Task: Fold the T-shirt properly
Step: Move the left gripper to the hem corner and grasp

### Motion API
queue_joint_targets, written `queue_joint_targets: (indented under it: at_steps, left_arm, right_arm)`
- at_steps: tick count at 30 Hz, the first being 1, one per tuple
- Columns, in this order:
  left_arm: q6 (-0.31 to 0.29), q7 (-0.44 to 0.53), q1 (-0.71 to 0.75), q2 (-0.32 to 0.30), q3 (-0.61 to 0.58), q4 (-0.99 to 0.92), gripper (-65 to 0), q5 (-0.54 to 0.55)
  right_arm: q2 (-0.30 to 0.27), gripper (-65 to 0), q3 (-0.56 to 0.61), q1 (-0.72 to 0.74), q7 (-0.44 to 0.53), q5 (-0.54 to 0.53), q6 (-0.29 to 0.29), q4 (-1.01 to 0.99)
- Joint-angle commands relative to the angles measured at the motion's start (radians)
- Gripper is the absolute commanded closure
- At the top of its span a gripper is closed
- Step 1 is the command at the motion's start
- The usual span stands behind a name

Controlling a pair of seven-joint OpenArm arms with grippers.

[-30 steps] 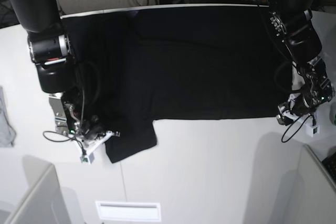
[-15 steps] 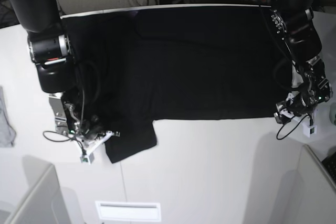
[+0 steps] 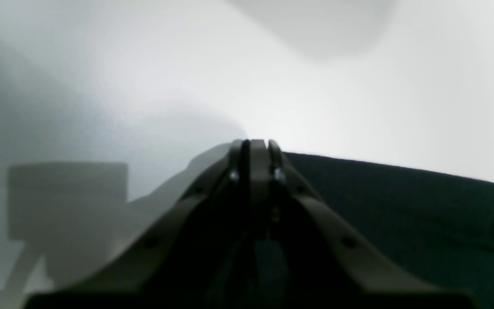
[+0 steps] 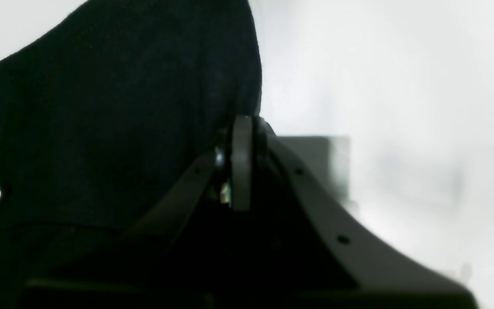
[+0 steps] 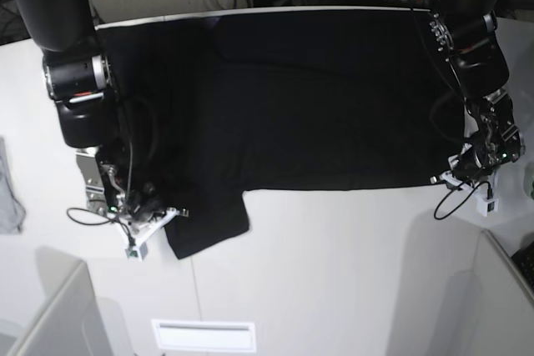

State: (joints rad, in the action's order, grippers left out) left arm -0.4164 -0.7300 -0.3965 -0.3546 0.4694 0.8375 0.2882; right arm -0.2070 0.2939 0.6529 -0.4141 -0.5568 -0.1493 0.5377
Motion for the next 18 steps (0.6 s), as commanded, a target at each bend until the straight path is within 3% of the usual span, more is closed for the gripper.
queue_joint_targets:
  at_steps: [1,7,13,18]
  left_arm:
    - [0.000,-0.017,-0.018,-0.013,0.004,0.016,0.0,0.001]
    - [0.000,-0.021,0.017,-0.008,0.001,0.131,0.0,0.003]
    - [-0.002,-0.023,0.060,-0.007,0.005,0.240,0.0,0.004]
    - [-0.003,-0.024,0.074,0.006,0.005,0.300,0.0,0.006]
  right_arm:
    - [-0.010,0.0,-0.003,0.035,0.013,0.001,0.000,0.015]
    - [-0.029,0.0,-0.003,0.037,0.025,0.001,0.000,0.026]
    - [-0.072,0.0,-0.003,-0.037,0.019,0.001,0.001,0.253]
    - [-0.075,0.0,-0.003,-0.074,0.017,0.001,0.001,0.328]
